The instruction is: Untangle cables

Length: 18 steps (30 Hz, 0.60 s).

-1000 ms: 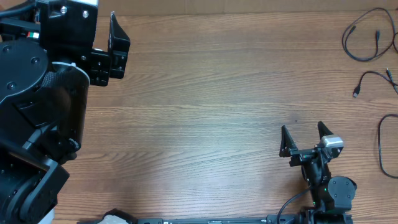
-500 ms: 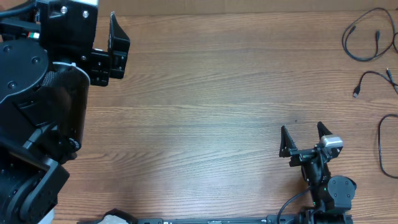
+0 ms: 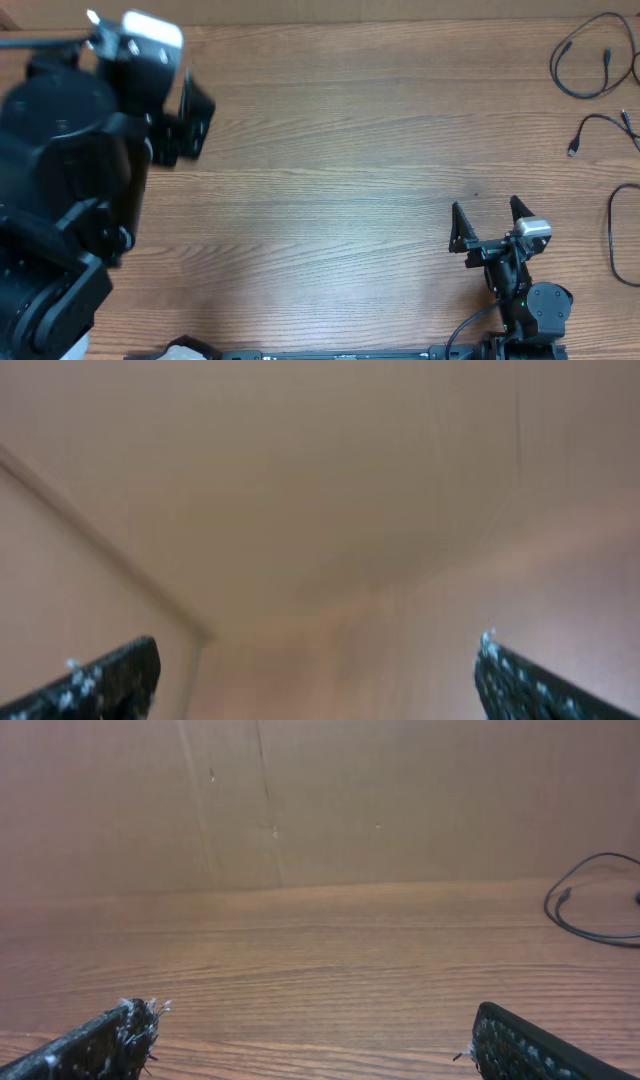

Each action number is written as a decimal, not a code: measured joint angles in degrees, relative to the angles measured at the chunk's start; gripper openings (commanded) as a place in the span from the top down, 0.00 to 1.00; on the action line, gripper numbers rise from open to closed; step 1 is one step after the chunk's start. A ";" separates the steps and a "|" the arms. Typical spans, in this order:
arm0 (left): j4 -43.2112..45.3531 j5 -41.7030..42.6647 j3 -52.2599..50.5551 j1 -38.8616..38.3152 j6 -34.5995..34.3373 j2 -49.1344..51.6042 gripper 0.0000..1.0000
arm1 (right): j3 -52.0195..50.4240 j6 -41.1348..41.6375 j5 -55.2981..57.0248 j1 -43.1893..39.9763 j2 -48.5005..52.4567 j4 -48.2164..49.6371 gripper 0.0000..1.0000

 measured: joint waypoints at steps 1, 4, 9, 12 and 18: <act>5.60 0.13 -0.04 0.00 -0.02 0.13 0.00 | 0.00 -0.02 0.00 0.00 -0.02 0.02 0.00; 22.62 2.14 -0.07 0.00 -0.07 0.94 0.00 | 0.00 -0.11 0.00 0.00 0.00 0.04 0.00; 44.26 9.03 -0.02 0.00 -0.04 2.43 0.00 | 0.00 -0.15 0.00 0.00 -0.02 -0.04 0.00; 48.26 11.74 0.00 0.00 -0.02 2.67 0.01 | 0.00 -0.15 0.00 0.00 0.00 0.00 0.00; 43.47 14.12 -2.23 0.02 -0.04 -0.46 0.00 | 0.00 -0.15 0.00 0.00 -0.02 0.00 0.00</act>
